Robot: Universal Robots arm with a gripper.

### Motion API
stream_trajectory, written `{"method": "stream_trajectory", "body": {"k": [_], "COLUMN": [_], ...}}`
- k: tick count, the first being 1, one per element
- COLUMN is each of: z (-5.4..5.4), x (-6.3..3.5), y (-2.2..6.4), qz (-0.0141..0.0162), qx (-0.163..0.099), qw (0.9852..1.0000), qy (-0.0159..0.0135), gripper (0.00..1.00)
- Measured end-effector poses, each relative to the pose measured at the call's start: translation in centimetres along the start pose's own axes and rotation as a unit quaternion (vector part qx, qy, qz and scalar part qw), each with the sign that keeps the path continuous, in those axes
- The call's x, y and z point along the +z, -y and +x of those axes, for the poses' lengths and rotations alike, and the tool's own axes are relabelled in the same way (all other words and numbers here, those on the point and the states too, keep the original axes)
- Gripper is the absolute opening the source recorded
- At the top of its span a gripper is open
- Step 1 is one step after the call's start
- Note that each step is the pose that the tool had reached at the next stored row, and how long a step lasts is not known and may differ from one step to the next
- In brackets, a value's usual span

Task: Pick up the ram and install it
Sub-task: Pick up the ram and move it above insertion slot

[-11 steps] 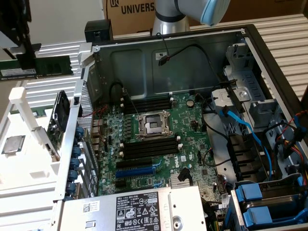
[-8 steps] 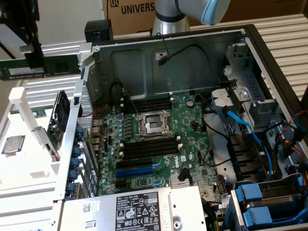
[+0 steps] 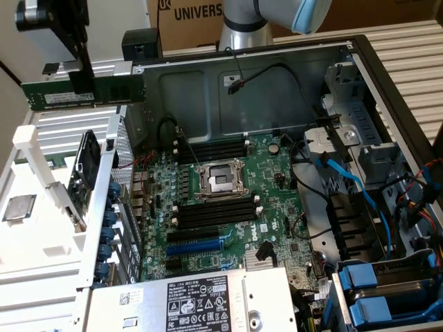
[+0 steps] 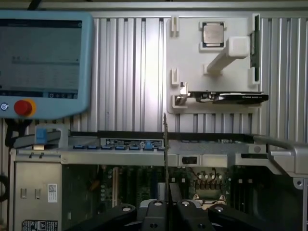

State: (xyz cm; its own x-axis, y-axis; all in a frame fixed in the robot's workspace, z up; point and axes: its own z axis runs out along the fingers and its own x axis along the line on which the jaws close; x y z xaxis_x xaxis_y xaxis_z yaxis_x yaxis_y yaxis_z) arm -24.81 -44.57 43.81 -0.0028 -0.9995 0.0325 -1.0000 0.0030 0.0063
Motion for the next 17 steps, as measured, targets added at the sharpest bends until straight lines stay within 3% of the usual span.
{"method": "stream_trajectory", "body": {"k": [2, 9, 10, 12, 17], "z": [0.0, 0.0, 0.0, 0.0, 0.0], "x": [-0.01, -0.02, -0.04, -0.05, -0.06], "y": [1.37, 4.58, 5.97, 7.33, 9.62], "qz": [0.0, 0.0, -0.0001, -0.0001, -0.0003], "qx": [0.0, 0.0, 0.0, 0.0, 0.0], "qw": [1.0, 1.0, 1.0, 1.0, 1.0], "qy": [0.0, 0.0, 0.0, 0.0, 0.0], "gripper": [0.13, 0.13, 0.13, 0.13, 0.13]}}
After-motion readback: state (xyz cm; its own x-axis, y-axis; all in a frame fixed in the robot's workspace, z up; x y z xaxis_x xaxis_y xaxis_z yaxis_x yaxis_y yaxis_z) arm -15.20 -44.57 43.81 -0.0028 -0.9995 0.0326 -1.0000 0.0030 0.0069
